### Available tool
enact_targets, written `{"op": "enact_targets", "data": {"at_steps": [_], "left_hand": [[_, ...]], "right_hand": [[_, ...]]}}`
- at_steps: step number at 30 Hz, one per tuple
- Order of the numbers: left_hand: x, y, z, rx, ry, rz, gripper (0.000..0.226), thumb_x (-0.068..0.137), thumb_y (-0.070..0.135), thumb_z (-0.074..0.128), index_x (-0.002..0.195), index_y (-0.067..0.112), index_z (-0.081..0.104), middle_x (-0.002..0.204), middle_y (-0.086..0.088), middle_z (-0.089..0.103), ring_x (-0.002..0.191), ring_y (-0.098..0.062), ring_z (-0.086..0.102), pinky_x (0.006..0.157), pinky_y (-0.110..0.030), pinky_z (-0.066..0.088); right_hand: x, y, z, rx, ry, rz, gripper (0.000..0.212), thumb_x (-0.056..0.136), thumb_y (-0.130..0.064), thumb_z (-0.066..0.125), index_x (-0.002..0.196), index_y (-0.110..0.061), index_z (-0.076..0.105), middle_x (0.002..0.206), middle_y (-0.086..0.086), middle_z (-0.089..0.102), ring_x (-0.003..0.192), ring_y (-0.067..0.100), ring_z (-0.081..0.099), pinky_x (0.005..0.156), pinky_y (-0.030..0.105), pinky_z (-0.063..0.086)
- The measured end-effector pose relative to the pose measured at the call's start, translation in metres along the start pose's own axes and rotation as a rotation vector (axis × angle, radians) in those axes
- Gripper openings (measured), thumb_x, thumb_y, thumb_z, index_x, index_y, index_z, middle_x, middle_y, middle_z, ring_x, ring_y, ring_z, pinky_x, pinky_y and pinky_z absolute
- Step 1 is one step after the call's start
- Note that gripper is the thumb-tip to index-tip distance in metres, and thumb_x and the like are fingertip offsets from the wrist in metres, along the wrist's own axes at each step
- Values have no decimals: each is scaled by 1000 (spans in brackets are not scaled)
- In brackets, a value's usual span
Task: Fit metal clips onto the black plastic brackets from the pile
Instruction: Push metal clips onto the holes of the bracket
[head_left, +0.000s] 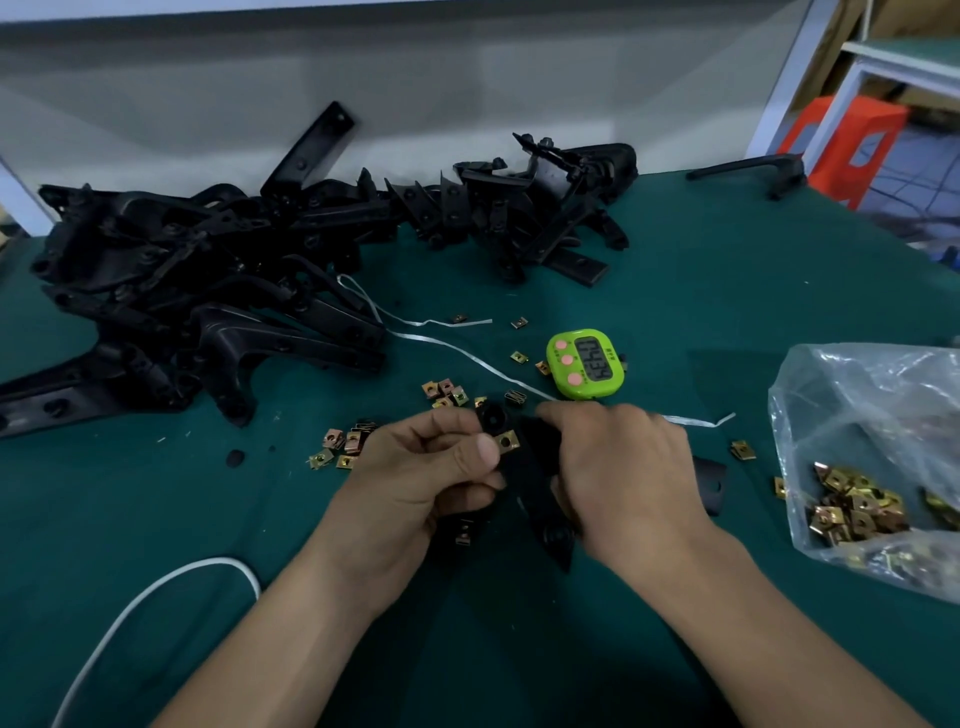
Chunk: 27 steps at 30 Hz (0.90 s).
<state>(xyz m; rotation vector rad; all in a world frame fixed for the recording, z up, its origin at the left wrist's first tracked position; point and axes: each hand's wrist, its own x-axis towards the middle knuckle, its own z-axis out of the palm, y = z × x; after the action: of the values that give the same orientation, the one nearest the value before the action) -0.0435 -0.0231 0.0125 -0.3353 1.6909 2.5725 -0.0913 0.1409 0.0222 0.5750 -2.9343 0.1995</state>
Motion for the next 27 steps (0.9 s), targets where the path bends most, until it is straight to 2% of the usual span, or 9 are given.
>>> {"op": "enact_targets", "data": {"at_steps": [3,6,9,12,16,20,23,25,27], "left_hand": [[-1,-3,8,66,28,107,13,65,30,81,72,20,77,69,-4,70,58,-14,67,54,-20,54],[-1,-8,15,211,108,197,16,70,32,82,77,18,80,72,-8,73,65,-18,70,61,-23,57],[1,-15,14,614,182,314,12,80,20,84,80,32,80,74,9,75,69,-5,70,65,-15,52],[6,-14,27,1061,189,417,9,79,39,80,87,42,78,81,27,72,80,6,64,71,-12,49],[29,-23,57,1365,69,542,28,83,45,75,107,32,77,103,16,69,102,-6,50,85,-23,41],[42,-31,67,1377,78,516,16,87,38,75,99,27,73,90,11,56,94,-16,57,76,-29,38],[40,-35,66,1414,121,570,9,92,32,70,95,25,74,89,8,63,86,-18,60,70,-28,32],[37,-33,63,1316,223,564,12,94,35,66,94,28,75,88,11,67,77,-14,61,67,-29,39],[34,-23,59,1143,294,486,15,93,36,66,85,28,75,72,11,67,61,-6,57,60,-27,44]], "right_hand": [[3,5,-2,66,34,31,26,73,-23,68,97,-30,60,75,1,65,77,33,63,58,32,32],[10,22,-1,147,105,196,29,74,-27,69,102,-32,66,75,4,65,80,39,63,62,34,37],[15,44,-1,312,168,396,10,75,-21,65,79,-29,62,61,-2,50,75,41,57,63,33,38],[18,62,-2,375,196,484,27,80,-19,62,61,-28,45,57,-7,45,62,34,44,61,31,36],[21,67,2,358,180,522,15,78,-19,61,68,-27,54,58,-8,43,64,32,42,62,30,37],[21,65,7,309,172,497,7,77,-20,62,81,-26,65,61,-5,47,66,32,43,63,32,38],[23,63,6,299,153,488,12,76,-20,60,83,-27,66,68,0,56,69,34,50,64,34,43],[24,59,6,286,149,474,13,75,-20,60,84,-26,66,63,-3,51,71,36,54,64,34,43],[23,53,6,249,152,454,14,75,-23,64,89,-27,67,59,-7,40,69,35,49,65,34,40]]}}
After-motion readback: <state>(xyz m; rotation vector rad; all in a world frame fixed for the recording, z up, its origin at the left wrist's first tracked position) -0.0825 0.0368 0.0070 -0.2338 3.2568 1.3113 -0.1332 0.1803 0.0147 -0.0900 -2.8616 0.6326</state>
